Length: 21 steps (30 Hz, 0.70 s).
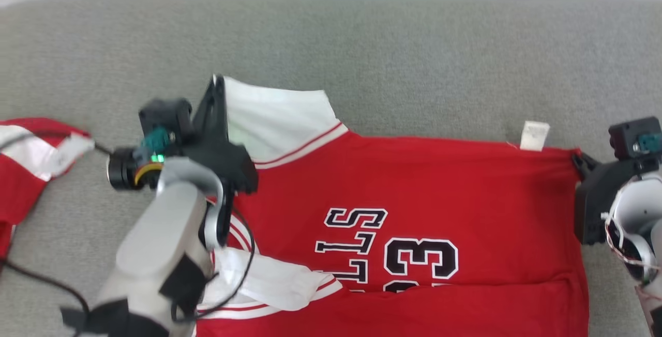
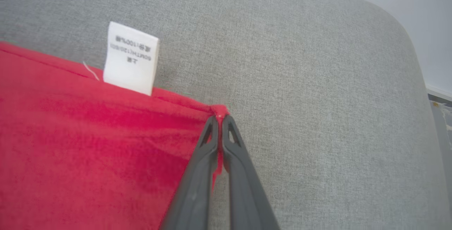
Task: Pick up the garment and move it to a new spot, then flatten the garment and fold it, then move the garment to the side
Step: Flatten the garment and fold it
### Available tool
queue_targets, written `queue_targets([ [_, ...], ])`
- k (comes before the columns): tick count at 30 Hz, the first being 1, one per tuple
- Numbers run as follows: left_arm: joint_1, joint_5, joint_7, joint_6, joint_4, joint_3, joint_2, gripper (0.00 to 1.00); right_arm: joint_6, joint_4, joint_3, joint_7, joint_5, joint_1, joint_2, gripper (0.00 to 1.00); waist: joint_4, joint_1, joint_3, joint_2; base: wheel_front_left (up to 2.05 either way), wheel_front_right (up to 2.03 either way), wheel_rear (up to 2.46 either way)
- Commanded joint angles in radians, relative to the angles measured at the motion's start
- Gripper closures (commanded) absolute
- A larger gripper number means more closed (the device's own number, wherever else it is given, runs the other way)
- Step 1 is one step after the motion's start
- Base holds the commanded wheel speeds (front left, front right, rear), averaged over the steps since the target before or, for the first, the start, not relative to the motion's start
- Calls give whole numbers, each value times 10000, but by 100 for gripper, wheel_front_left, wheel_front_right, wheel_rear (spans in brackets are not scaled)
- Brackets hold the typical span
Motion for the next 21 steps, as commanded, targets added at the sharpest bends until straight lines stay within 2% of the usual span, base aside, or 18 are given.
queue_targets([
  [1,468,194,-33,48,-369,71,77,100,-27,-64,-31,-13,68,290,-99,100,241,0,-346,0,0,0,0],
  [8,2698,373,-35,303,-2340,240,269,100,-27,-457,4,196,6,1437,-198,100,454,0,-1145,0,0,0,0],
  [16,5258,-96,346,858,-4322,242,614,100,-27,-656,1322,536,177,2202,-849,100,470,0,-1929,0,0,0,0],
  [21,6315,-355,639,1222,-5382,224,715,100,-27,-489,1801,592,390,2331,-1250,100,566,0,-2201,0,0,0,0],
])
